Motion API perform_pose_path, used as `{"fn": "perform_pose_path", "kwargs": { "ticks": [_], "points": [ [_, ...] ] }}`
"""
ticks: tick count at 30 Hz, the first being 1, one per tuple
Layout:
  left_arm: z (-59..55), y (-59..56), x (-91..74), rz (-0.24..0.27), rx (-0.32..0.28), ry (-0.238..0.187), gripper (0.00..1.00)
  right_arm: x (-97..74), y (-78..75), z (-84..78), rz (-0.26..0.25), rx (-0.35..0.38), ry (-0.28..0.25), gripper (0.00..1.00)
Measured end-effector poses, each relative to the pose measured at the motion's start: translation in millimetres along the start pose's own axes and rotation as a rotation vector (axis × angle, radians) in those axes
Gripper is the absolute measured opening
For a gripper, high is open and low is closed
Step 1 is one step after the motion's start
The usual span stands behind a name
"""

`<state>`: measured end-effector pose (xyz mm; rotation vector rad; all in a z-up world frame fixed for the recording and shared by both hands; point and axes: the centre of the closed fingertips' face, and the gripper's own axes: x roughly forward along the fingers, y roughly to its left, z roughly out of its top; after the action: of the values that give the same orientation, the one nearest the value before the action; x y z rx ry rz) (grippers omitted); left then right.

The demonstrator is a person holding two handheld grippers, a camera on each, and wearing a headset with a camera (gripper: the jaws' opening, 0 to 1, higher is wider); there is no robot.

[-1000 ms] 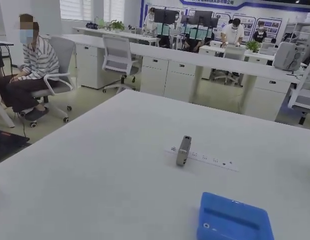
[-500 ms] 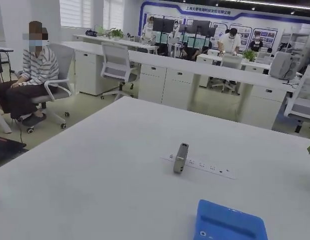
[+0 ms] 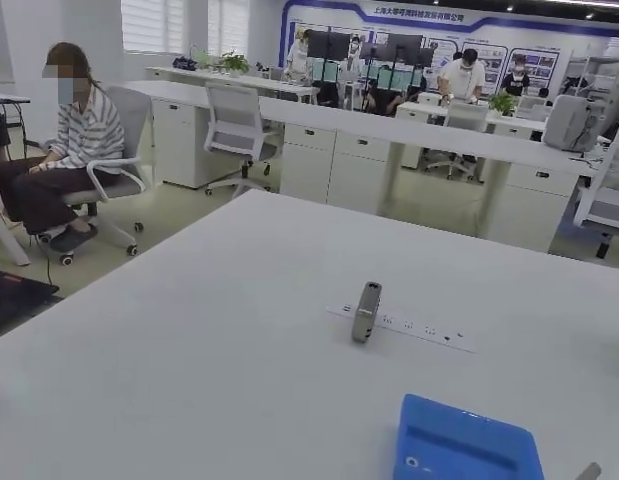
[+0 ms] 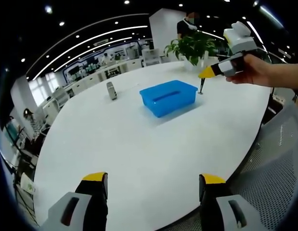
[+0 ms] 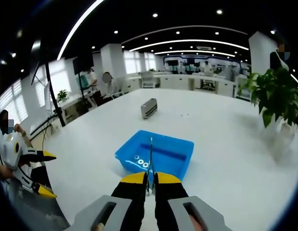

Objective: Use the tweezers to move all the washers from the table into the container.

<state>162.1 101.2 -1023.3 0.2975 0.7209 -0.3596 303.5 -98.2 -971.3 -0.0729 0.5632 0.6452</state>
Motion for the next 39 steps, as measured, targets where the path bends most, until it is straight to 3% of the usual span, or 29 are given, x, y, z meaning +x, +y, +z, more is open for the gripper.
{"fn": "perform_pose_path", "kwargs": {
  "ticks": [16, 27, 39],
  "points": [
    [0.9, -1.0, 0.8, -0.010, -0.003, -0.007, 0.80, 10.6, -0.1, 25.0, 0.019, -0.034, -0.023, 0.02],
    [0.0, -1.0, 1.9, -0.010, -0.002, -0.002, 0.80, 23.9, -12.1, 44.8, 0.008, -0.057, -0.048, 0.02],
    [-1.5, -2.5, 2.3, -0.016, 0.003, 0.008, 0.80, 42.3, -23.4, 43.2, -0.004, -0.068, -0.018, 0.02]
  ]
}}
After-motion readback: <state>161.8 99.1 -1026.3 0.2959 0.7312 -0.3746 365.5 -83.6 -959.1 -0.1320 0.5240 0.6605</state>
